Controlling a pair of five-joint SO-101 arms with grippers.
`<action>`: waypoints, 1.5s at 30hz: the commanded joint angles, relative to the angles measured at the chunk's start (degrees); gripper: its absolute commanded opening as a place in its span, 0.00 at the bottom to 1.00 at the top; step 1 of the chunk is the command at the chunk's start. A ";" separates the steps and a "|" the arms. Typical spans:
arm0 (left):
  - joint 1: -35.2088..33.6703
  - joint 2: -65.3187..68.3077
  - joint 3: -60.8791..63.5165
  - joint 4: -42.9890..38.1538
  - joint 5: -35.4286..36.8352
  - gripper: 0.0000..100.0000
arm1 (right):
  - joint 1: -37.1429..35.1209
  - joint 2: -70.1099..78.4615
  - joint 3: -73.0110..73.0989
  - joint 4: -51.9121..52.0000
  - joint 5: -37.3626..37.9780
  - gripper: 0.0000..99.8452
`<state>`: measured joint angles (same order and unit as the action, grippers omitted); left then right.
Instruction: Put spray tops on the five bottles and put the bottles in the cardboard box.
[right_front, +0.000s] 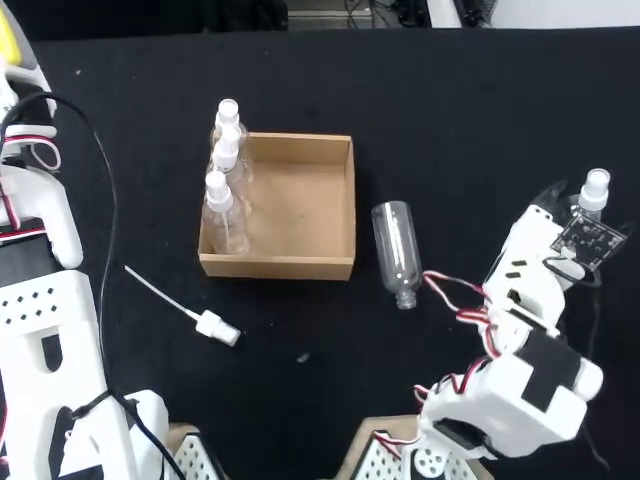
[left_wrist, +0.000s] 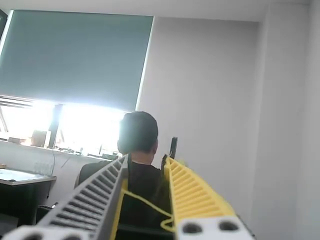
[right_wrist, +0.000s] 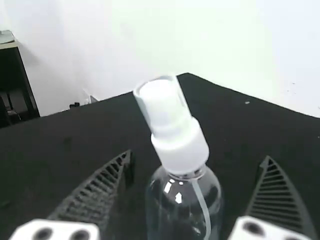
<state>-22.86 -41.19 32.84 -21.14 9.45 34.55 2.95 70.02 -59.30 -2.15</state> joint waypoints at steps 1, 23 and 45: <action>0.57 -1.14 -0.75 -1.14 0.26 0.03 | -1.05 -3.21 0.04 0.18 0.00 0.34; 0.57 -1.14 -0.66 -1.14 0.26 0.03 | -1.14 -0.84 0.13 1.41 -0.09 0.34; 0.31 -1.14 -0.66 -1.14 0.26 0.03 | -2.29 -0.84 -4.26 7.74 -0.09 0.27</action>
<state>-22.86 -41.19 32.84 -21.14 9.45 33.41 2.95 69.93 -52.26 -2.15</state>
